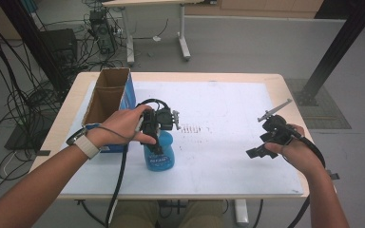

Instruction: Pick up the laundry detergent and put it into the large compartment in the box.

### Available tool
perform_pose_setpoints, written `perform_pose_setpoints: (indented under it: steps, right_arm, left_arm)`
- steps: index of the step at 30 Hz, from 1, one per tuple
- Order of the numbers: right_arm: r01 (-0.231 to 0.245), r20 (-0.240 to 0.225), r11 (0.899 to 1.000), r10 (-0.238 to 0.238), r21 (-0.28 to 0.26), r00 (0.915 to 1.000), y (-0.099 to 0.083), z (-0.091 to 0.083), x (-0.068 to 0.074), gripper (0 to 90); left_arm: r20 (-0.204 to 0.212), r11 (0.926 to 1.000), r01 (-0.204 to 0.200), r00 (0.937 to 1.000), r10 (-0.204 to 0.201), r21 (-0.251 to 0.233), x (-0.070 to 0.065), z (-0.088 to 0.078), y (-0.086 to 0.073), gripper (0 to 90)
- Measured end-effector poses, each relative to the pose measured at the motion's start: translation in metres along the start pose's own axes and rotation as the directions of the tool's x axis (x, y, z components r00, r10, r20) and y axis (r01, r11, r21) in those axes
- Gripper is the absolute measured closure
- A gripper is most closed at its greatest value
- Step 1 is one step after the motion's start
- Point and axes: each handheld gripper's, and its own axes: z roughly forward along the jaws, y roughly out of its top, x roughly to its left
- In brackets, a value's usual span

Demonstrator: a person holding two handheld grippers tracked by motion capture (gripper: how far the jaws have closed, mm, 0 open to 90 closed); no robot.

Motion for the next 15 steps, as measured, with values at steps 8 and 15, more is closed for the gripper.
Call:
perform_pose_setpoints:
  steps: [8,15]
  right_arm:
    - [-0.002,0.002,1.0,0.002,0.001,1.0,0.0007,-0.0006,0.0007,10.2]
    - [-0.002,0.0,1.0,0.002,0.002,1.0,0.0011,-0.0006,0.0009,10.3]
  left_arm:
    - [0.0,1.0,-0.001,1.0,0.001,-0.004,0.0002,0.0001,-0.0008,37.6]
    - [-0.001,1.0,-0.001,1.0,0.001,-0.004,0.0001,0.0001,-0.0008,37.6]
